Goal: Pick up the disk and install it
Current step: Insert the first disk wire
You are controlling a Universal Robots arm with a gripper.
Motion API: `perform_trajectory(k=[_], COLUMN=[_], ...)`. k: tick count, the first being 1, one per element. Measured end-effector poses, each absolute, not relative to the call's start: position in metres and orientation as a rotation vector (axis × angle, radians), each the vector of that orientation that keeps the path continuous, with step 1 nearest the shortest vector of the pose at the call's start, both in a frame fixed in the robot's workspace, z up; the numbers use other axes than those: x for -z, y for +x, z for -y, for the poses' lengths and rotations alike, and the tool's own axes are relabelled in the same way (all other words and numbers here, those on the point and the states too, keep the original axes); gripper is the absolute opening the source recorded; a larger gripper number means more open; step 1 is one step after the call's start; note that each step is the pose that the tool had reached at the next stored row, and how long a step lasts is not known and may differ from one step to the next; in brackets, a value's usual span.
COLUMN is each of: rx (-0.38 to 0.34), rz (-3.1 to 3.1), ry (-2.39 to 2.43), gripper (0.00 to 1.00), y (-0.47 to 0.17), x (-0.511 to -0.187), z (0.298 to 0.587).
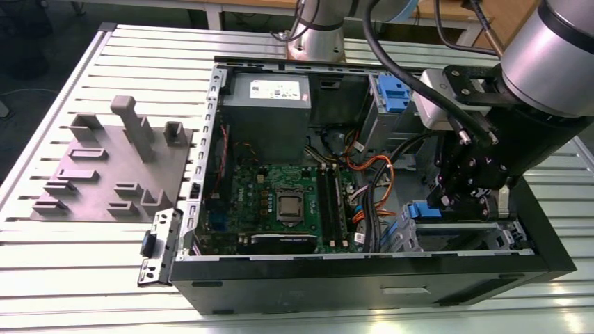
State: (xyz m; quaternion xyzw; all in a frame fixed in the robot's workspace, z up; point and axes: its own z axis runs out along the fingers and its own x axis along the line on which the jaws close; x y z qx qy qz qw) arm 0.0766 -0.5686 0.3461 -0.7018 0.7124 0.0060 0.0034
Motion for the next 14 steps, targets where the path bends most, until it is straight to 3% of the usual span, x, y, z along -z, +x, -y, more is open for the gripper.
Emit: perform_trajectory(k=[14], rx=[-0.023], rz=[-2.235], ry=[-2.202], gripper=[0.11], y=[0.102], x=[-0.346], z=[0.569])
